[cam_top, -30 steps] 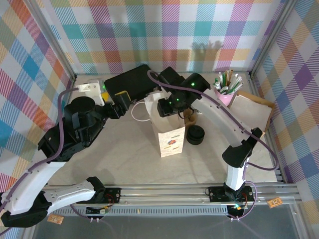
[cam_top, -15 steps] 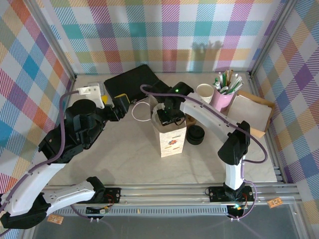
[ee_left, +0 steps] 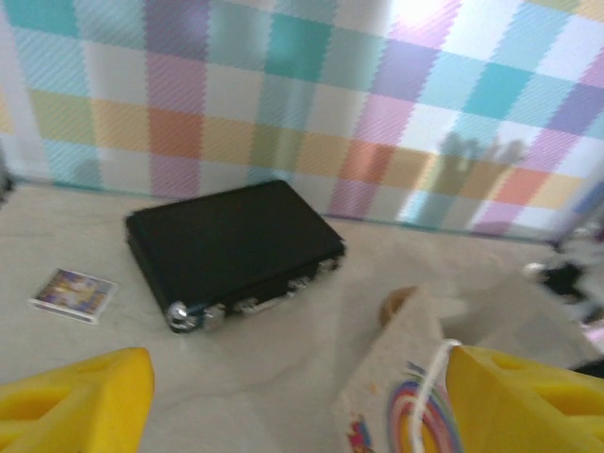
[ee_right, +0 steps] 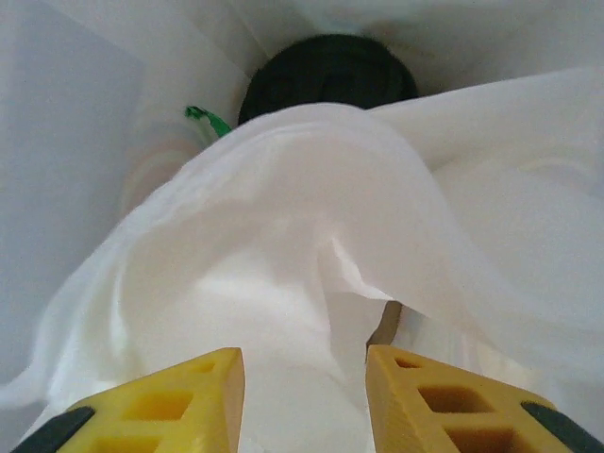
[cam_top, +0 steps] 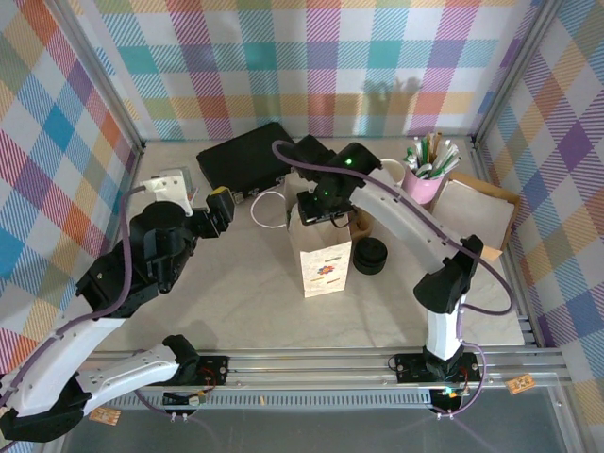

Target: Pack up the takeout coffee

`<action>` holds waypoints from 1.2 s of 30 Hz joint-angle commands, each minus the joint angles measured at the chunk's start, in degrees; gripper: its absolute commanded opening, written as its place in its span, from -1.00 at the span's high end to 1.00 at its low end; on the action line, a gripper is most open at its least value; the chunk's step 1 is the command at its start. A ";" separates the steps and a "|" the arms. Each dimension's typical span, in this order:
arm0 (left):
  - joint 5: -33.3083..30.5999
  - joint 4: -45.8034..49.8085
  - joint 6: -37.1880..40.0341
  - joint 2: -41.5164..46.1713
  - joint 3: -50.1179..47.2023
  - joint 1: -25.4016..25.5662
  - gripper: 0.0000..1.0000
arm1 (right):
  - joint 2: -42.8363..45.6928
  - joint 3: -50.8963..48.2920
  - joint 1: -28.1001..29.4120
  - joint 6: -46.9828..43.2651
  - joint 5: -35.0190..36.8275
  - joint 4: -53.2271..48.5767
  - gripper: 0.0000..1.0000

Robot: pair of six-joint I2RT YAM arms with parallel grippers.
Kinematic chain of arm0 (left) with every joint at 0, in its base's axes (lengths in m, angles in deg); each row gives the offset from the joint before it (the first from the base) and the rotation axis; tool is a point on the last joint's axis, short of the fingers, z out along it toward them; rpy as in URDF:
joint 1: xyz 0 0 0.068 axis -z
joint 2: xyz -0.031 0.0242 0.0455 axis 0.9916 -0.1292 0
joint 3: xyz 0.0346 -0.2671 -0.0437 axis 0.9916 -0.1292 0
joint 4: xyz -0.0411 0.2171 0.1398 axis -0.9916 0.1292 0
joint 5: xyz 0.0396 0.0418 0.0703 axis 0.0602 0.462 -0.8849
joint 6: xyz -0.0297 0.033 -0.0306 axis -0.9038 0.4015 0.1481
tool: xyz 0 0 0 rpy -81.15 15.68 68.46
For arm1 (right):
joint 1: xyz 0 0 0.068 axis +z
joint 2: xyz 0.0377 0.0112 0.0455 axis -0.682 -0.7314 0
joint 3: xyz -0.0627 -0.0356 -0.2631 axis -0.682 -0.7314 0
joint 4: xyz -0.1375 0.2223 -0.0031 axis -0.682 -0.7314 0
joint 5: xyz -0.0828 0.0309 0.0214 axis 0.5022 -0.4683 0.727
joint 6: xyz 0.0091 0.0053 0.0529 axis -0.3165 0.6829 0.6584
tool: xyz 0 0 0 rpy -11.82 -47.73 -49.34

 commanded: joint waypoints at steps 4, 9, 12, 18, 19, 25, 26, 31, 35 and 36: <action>-15.80 -10.37 10.92 0.86 -5.96 -2.83 -0.63 | 7.66 4.32 -0.10 1.13 5.67 -4.11 0.22; -12.47 -15.98 8.77 -0.51 -12.42 -18.05 -0.62 | 18.70 -0.20 -0.15 -4.91 18.28 9.01 0.21; -6.21 -18.17 6.47 -3.30 -14.47 -27.13 -0.62 | 27.90 -10.98 -1.86 -11.85 25.65 23.63 0.19; -1.92 -26.51 8.11 -10.68 -20.14 -34.08 -0.66 | 43.44 -34.55 -21.77 -10.79 25.57 38.42 0.05; -2.27 -28.19 8.48 -11.48 -21.60 -34.35 -0.68 | 45.52 -39.98 -25.34 -11.88 25.58 40.93 -0.05; -3.09 -42.45 11.81 -14.16 -35.56 -34.91 -0.76 | 50.13 -71.61 -41.39 -15.60 17.37 57.62 -0.19; -2.44 -46.96 13.56 -14.68 -38.91 -34.91 -0.76 | 50.17 -77.41 -42.05 -17.42 15.93 64.32 -0.21; -2.63 -57.33 17.53 -16.95 -48.25 -35.16 -0.80 | 46.68 -98.23 -42.25 -22.07 11.23 94.76 -0.26; 4.24 -63.10 19.23 -18.13 -51.81 -37.16 -0.84 | 39.26 -103.00 -42.39 -24.33 7.13 108.18 -0.35; 8.31 -65.71 18.74 -18.85 -53.01 -38.66 -0.84 | 37.47 -103.72 -42.32 -25.07 5.30 110.96 -0.37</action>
